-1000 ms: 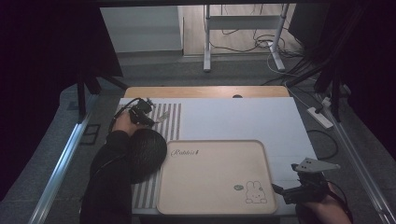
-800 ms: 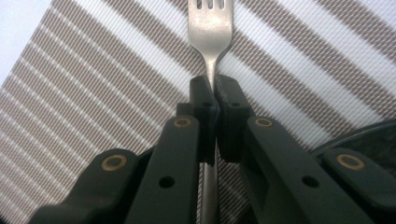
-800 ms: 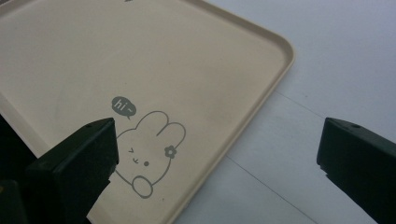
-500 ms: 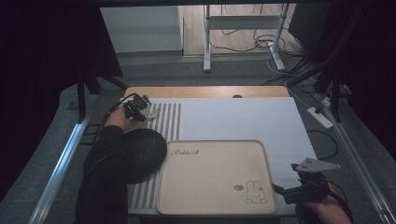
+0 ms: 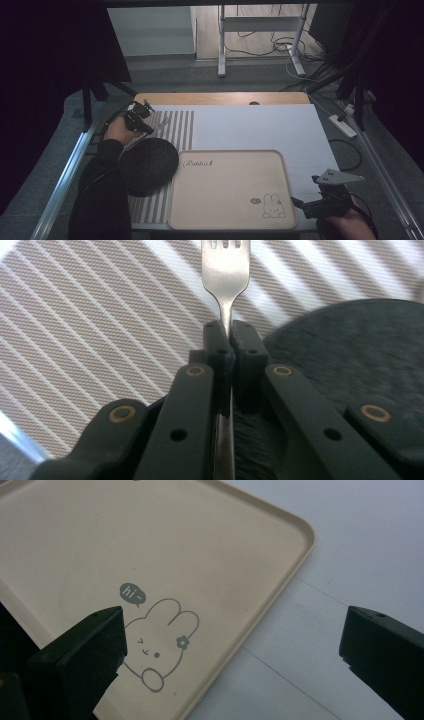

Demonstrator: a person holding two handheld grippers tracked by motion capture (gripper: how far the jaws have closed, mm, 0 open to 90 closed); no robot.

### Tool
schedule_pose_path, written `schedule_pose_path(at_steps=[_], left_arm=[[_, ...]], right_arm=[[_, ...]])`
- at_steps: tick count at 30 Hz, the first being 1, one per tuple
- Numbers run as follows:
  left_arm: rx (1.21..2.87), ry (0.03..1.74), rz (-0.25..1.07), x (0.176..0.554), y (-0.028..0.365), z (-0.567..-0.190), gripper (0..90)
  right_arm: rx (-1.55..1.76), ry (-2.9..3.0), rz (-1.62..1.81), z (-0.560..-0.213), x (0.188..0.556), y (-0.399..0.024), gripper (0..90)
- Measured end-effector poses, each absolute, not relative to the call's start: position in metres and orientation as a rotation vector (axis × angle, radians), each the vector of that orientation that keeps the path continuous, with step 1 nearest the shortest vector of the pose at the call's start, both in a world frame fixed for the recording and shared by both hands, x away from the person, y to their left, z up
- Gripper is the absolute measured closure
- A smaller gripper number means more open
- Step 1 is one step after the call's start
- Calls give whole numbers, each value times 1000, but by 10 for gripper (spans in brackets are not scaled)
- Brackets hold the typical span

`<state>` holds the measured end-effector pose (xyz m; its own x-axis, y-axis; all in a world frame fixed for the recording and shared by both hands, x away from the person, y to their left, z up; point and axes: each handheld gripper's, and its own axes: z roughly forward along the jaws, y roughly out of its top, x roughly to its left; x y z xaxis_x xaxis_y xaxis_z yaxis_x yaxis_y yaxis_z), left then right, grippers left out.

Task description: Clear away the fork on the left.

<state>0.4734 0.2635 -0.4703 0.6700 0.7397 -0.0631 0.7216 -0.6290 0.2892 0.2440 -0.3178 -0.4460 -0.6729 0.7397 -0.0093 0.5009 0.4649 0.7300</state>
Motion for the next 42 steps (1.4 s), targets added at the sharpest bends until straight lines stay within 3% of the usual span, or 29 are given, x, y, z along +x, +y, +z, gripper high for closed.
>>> schedule_pose_path(at_steps=[29,42], left_arm=[[2483,1114,9,391,216,-465,871],[2495,1072,-6,361,173,-459,871]], right_arm=[[1040,2400,1021,-446,243,-317,0],[1035,2401,1037,-446,243,-318,0]])
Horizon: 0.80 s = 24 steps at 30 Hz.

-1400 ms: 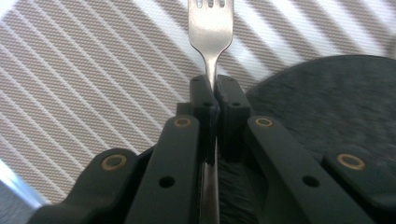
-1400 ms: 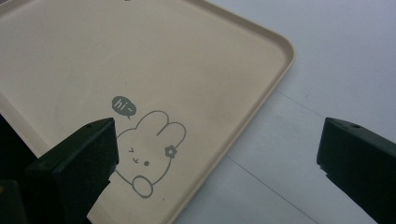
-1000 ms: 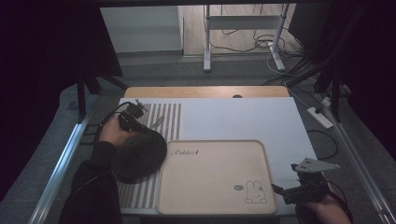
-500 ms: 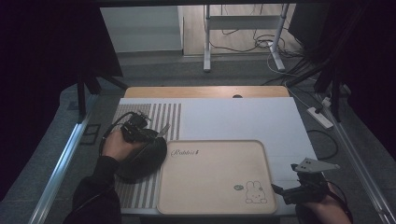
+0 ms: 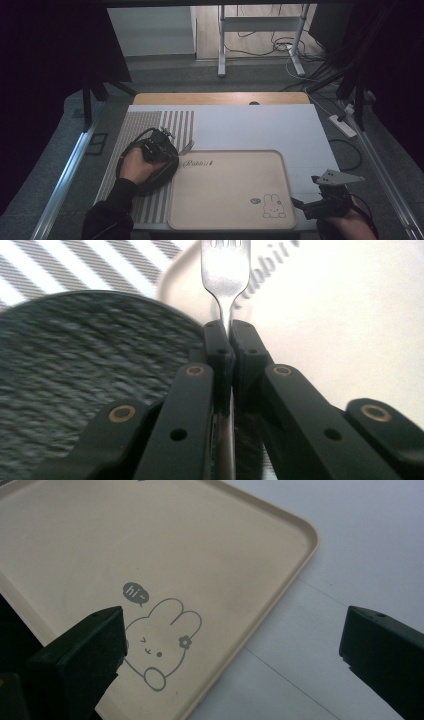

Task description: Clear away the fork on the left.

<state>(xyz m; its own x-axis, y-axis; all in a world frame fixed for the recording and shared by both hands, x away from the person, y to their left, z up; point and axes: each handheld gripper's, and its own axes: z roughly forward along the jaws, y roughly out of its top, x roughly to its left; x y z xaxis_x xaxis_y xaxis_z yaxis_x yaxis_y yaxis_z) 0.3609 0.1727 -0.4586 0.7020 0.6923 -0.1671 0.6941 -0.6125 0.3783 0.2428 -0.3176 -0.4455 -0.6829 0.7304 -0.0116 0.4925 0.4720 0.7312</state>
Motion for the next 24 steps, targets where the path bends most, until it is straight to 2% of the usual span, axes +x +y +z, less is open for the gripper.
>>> schedule_pose_path(at_steps=[8,24], left_arm=[[2502,1075,-6,339,149,-458,871],[2514,1081,-57,323,105,-468,870]], right_arm=[[1028,2404,1038,-446,243,-317,0],[1023,2406,1036,-446,242,-317,0]])
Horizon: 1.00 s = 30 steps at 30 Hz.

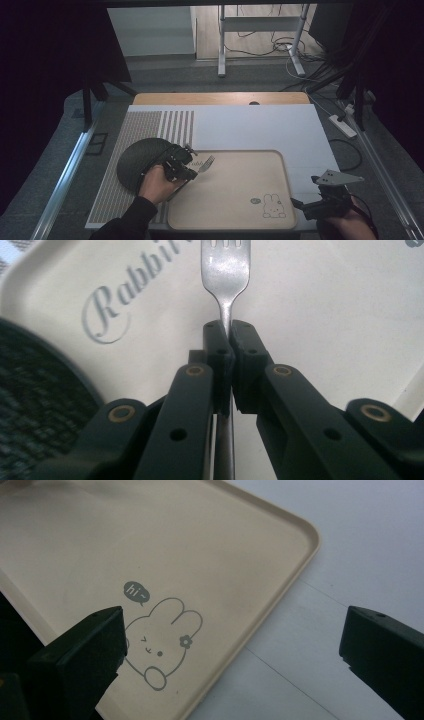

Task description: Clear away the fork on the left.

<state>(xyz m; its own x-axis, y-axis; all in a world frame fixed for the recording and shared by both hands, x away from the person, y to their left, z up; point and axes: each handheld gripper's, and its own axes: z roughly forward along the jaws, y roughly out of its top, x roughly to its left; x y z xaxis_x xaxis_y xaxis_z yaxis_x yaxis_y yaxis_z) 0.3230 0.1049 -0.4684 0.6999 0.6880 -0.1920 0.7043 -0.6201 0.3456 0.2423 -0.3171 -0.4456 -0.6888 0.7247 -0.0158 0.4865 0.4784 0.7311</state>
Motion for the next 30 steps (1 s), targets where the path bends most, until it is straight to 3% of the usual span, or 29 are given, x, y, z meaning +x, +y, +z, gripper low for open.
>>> schedule_pose_path(at_steps=[15,16,18,22,23,27,28,30], left_arm=[[2560,1121,-90,323,87,-502,850],[2552,1115,-72,322,88,-501,834],[2526,1092,-28,322,89,-493,664],[2483,1010,-60,318,88,-487,586],[2490,992,-62,316,85,-488,588],[2540,959,-95,314,79,-496,793],[2544,962,-110,315,79,-498,793],[2553,975,-135,316,80,-502,881]], right_arm=[[1020,2407,1033,-446,242,-317,0],[1020,2407,1033,-446,242,-317,0],[1015,2409,1034,-446,242,-317,0],[1015,2411,1029,-446,242,-317,0],[1015,2411,1029,-446,242,-316,0],[1011,2411,1032,-446,242,-316,0],[1011,2411,1032,-446,242,-316,0],[1010,2412,1033,-446,242,-316,0]])
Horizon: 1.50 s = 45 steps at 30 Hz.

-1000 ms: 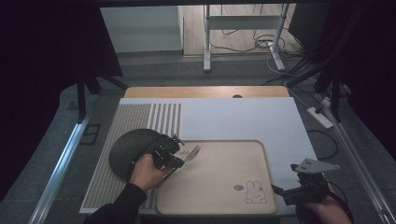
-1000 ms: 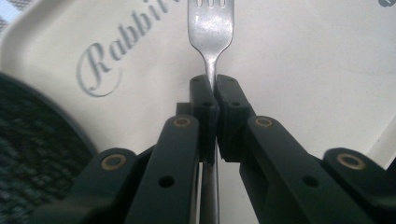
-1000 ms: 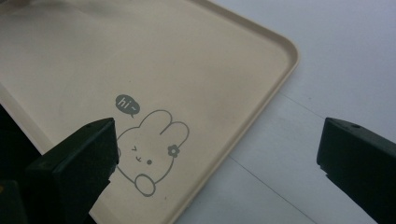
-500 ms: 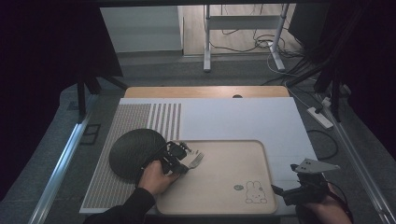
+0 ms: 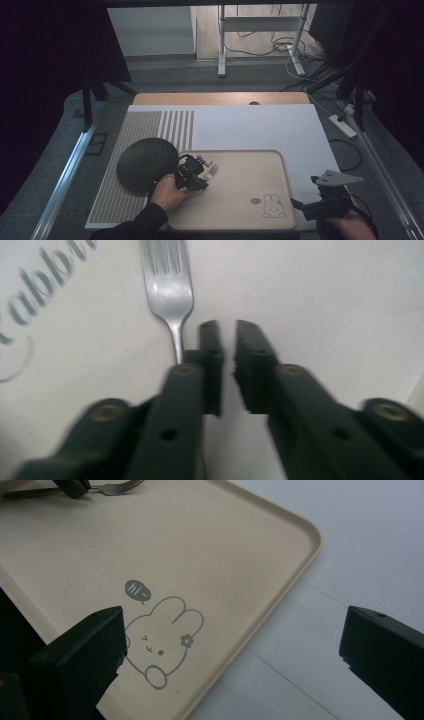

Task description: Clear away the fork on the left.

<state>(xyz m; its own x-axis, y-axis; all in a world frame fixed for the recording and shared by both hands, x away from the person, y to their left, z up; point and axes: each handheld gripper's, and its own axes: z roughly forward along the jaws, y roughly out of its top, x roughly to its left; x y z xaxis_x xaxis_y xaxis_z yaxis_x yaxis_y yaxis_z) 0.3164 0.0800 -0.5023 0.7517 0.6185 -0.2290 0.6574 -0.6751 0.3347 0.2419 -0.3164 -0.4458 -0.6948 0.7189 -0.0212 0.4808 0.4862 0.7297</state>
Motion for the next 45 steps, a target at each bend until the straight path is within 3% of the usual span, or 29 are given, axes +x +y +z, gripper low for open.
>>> schedule_pose_path(at_steps=[16,24,32,36,37,45], left_arm=[[2471,1224,-91,336,129,-506,896],[2446,1233,-107,339,140,-507,895],[2460,1130,-67,335,134,-501,721],[2436,1072,-11,331,136,-495,541],[2428,1063,5,330,137,-494,541],[2309,1035,52,324,150,-486,259]], right_arm=[[1001,2417,1031,-446,242,-316,0],[997,2419,1026,-446,241,-316,0],[994,2419,1028,-446,241,-316,0],[995,2419,1034,-446,241,-316,0],[995,2419,1034,-446,241,-316,0],[996,2420,1035,-446,241,-316,0]])
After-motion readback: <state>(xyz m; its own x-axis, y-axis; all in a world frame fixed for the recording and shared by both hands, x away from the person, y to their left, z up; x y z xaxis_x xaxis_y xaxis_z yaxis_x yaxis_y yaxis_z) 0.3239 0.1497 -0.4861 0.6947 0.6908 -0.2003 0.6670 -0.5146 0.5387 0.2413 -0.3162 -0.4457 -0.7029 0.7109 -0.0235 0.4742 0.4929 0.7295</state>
